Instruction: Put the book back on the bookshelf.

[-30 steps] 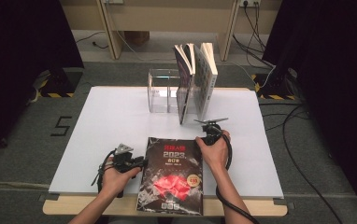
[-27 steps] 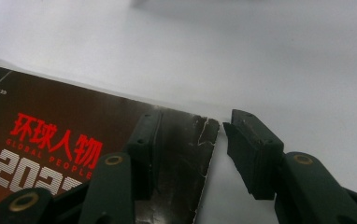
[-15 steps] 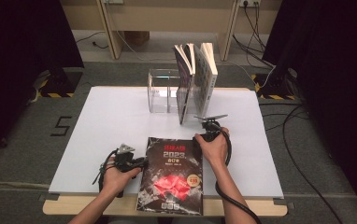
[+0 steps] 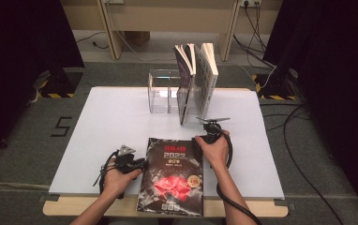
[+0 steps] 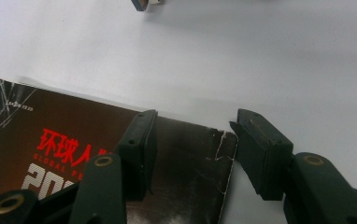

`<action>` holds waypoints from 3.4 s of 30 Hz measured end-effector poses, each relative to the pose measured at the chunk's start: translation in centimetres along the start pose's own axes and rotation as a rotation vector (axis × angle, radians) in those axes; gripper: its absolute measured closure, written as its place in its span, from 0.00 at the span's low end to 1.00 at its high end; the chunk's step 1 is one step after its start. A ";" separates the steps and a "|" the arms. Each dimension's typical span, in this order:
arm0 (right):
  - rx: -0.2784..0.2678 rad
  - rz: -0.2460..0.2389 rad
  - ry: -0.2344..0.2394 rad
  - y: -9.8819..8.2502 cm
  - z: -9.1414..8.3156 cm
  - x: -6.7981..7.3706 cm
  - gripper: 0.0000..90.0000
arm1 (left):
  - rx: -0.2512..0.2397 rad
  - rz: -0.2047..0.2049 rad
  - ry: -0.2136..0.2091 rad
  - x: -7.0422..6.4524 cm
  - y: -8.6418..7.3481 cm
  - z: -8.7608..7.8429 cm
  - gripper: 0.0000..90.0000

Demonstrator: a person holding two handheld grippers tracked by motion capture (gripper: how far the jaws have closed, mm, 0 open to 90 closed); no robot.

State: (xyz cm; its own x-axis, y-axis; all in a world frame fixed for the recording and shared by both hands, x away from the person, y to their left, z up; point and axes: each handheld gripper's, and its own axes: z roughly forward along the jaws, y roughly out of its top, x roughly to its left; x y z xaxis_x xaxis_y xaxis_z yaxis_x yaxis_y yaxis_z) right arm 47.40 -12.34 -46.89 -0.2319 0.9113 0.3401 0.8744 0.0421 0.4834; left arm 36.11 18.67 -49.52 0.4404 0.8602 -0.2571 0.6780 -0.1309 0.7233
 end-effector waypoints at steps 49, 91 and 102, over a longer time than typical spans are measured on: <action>0.042 -0.065 0.124 -3.5 -3.2 1.4 0.94 | -0.002 0.021 0.013 -0.2 -0.1 -0.1 0.83; -0.281 -0.142 0.196 -0.3 -10.1 6.8 0.97 | -0.137 0.004 0.036 1.1 1.8 -3.7 0.67; -0.342 -0.170 0.175 1.0 -11.0 7.8 0.97 | -0.149 -0.014 0.031 1.4 2.3 -4.0 0.66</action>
State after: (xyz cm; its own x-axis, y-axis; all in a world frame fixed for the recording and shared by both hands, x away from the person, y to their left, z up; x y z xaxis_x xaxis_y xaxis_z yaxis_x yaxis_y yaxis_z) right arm 41.77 -9.75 -34.87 -0.4559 0.8183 0.3499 0.6319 0.0208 0.7747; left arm 35.88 21.55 -45.66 0.4118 0.8765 -0.2494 0.5877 -0.0462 0.8078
